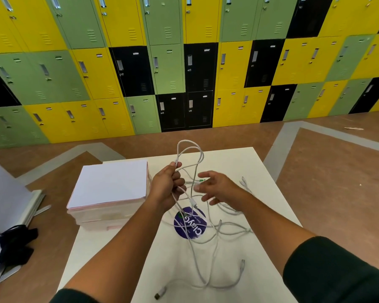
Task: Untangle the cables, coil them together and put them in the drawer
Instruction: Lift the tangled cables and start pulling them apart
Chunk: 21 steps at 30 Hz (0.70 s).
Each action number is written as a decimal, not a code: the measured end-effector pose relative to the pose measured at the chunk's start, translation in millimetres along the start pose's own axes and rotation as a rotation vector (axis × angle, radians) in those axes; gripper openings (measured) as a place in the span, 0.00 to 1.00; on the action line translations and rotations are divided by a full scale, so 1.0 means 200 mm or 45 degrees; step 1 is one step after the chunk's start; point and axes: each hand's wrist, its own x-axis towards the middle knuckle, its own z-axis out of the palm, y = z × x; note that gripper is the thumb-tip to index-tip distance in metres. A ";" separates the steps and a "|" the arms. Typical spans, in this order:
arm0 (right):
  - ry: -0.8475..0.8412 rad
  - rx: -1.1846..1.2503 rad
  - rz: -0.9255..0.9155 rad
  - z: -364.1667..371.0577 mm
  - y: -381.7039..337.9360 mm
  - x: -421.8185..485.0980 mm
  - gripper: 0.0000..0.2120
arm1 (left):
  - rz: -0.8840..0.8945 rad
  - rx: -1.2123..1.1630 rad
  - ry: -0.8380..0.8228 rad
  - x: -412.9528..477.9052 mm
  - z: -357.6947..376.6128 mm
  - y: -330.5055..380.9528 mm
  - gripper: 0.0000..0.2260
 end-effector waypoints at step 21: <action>0.015 -0.006 0.056 0.09 0.17 -0.19 0.09 | -0.187 0.205 0.078 -0.23 -0.27 -0.25 0.10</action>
